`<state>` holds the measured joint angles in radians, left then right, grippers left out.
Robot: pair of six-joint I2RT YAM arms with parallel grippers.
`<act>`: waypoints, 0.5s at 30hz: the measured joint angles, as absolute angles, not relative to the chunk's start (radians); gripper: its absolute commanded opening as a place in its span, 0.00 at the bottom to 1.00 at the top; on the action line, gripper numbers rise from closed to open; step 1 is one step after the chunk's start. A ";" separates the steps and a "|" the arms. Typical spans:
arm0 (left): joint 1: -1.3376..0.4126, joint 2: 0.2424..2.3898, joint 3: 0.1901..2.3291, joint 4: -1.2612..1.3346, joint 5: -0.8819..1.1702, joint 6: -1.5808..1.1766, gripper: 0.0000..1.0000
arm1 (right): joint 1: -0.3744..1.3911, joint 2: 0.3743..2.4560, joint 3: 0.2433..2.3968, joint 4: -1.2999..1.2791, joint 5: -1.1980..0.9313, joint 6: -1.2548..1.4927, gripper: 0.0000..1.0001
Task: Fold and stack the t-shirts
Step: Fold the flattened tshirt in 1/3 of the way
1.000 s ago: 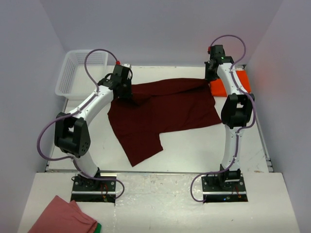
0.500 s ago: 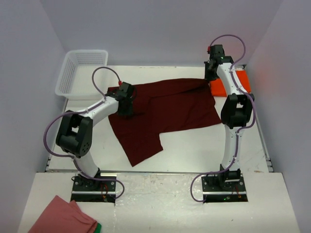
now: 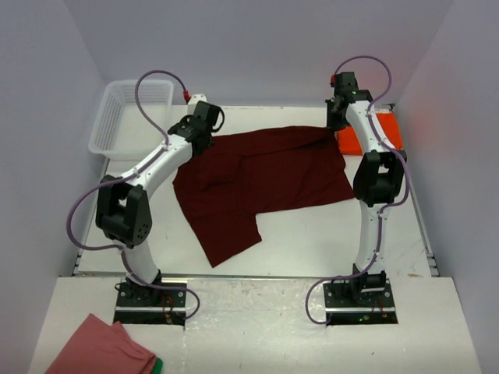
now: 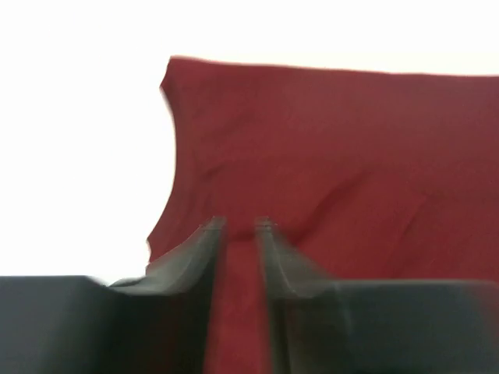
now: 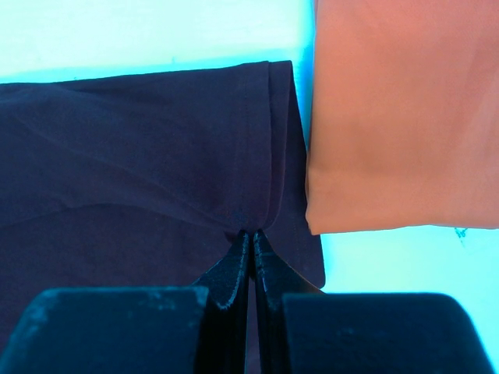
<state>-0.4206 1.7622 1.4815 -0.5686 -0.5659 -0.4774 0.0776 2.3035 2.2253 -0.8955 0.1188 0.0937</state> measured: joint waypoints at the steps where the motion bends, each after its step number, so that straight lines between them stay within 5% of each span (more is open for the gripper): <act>1: -0.417 1.795 1.527 -0.568 -0.569 -0.473 0.07 | 0.078 2.304 2.227 -0.899 0.121 0.094 0.00; 2: -0.411 1.829 1.562 -0.569 -0.570 -0.475 0.00 | 0.078 2.304 2.228 -0.899 0.122 0.094 0.00; 15: -0.292 2.086 1.718 -0.625 -0.540 -0.427 0.00 | 0.078 2.305 2.228 -0.899 0.144 0.089 0.00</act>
